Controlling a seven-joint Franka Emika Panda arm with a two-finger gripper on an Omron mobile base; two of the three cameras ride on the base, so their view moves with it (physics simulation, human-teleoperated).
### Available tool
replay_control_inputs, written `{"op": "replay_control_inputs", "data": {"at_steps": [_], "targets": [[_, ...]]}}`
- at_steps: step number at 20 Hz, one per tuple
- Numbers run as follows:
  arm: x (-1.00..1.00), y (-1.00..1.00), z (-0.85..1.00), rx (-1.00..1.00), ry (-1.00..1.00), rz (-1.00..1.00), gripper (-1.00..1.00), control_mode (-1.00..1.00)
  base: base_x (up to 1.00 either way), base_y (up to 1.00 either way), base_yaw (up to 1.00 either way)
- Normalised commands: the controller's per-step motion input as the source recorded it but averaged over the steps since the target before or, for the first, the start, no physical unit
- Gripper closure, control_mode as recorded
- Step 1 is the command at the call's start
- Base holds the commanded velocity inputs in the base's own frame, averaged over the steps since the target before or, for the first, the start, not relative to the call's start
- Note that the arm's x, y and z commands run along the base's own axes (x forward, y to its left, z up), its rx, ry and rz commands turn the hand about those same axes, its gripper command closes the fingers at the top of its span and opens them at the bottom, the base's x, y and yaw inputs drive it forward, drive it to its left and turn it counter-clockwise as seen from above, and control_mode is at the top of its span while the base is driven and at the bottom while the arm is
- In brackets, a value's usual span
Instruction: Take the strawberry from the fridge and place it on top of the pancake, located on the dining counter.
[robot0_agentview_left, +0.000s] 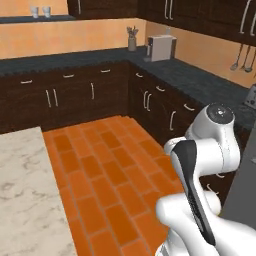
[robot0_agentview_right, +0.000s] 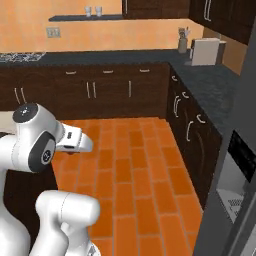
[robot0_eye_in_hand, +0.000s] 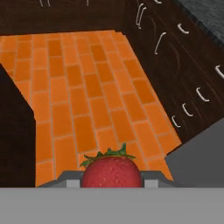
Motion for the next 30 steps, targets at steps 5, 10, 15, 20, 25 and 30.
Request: {"op": "replay_control_inputs", "data": {"at_steps": [5, 10, 15, 20, 25, 30], "targets": [[0.0, 0.0, 0.0, 0.0, 0.0, 0.0, 1.0, 1.0, -1.0, 0.0, 0.25], [0.0, 0.0, 0.0, 0.0, 0.0, 0.0, 1.0, 1.0, -1.0, 0.33, 0.21], [0.0, 0.0, 0.0, 0.0, 0.0, 0.0, 1.0, 1.0, -0.74, 0.81, 0.2], [0.0, 0.0, 0.0, 0.0, 0.0, 0.0, 1.0, 1.0, -0.65, 0.99, 0.14], [0.0, 0.0, 0.0, 0.0, 0.0, 0.0, 1.0, 1.0, -1.0, 0.16, 0.01], [0.0, 0.0, 0.0, 0.0, 0.0, 0.0, 1.0, 1.0, -1.0, 0.13, 0.02]]}}
